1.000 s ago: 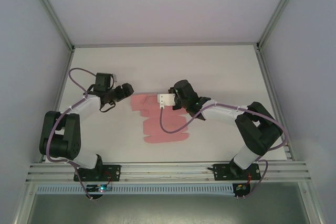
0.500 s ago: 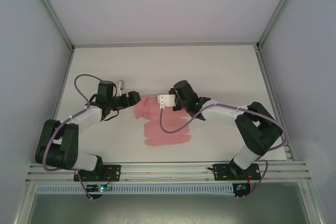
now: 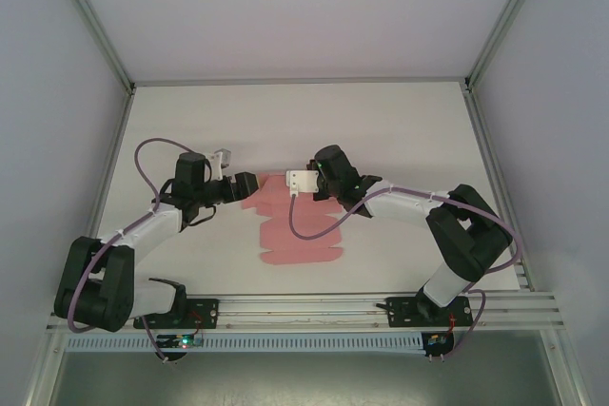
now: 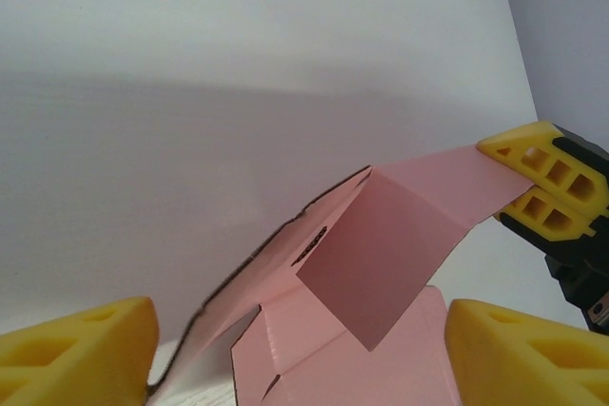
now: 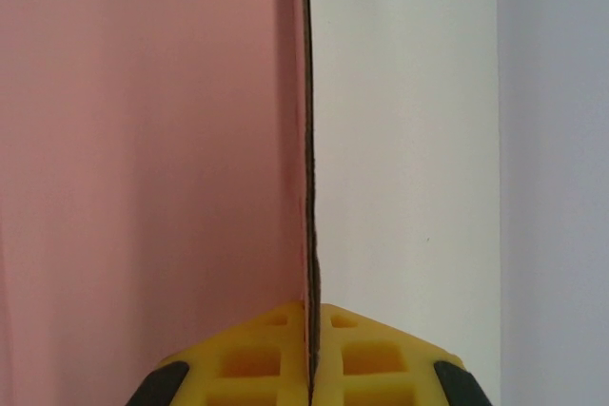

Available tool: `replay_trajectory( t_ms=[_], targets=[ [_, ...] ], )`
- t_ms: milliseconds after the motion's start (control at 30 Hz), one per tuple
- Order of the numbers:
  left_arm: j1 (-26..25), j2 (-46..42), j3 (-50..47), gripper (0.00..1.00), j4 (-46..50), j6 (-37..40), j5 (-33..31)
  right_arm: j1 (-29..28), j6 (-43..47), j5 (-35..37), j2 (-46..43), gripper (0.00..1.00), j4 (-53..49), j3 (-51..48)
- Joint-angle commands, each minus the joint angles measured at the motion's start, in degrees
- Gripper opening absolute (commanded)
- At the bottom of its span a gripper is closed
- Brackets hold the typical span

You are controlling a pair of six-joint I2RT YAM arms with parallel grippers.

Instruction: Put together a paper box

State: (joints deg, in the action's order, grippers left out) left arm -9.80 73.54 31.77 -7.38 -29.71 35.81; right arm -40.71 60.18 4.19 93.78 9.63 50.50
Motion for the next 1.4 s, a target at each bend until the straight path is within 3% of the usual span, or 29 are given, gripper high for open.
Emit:
replay_trajectory(
  t_ms=[0,100,267,300,400,533,633,767,1000,1167,1367],
  targets=[
    [-0.74,1.11,1.64,0.74,-0.13,2.33,-0.36,0.11,-1.57,-1.51,-0.86,0.0,-2.18,0.65],
    [-0.83,1.8,3.3,0.68,2.25,3.94,-3.93,0.21,-1.73,-1.68,-1.36,0.0,-2.34,0.63],
    [-3.29,4.2,4.67,0.35,1.84,4.43,-1.72,0.42,-2.12,-1.26,-1.49,0.0,-2.75,0.87],
    [-4.63,4.27,5.07,0.26,3.08,4.94,-3.84,0.3,-2.21,-1.25,-1.41,0.0,-2.53,0.84],
    [-9.52,3.15,7.78,0.14,9.48,5.65,-14.48,0.19,-3.1,-0.08,-1.29,0.0,-2.08,0.91],
    [-17.33,0.05,10.2,0.12,15.12,4.54,-31.49,-0.07,-4.39,2.38,-1.49,0.0,-1.3,1.09],
    [-21.68,0.18,13.63,0.05,21.51,0.97,-44.52,-0.68,-5.23,4.58,-1.91,0.0,-0.75,0.98],
    [-24.64,1.58,15.92,0.0,25.68,-5.14,-53.17,-1.49,-6.54,6.46,-2.85,0.0,0.33,0.32],
    [-33.88,6.69,20.88,0.0,28.44,-10.72,-69.06,-2.35,-8.6,9.07,-3.32,0.0,0.68,1.14],
    [-34.8,10.54,23.52,0.0,30.04,-15.69,-72.01,-2.36,-8.94,9.22,-3.2,0.0,0.49,0.86],
    [-34.83,13.0,24.18,0.0,28.55,-24.31,-67.98,-2.36,-8.85,9.29,-3.01,0.0,1.39,-0.03]
  ],
)
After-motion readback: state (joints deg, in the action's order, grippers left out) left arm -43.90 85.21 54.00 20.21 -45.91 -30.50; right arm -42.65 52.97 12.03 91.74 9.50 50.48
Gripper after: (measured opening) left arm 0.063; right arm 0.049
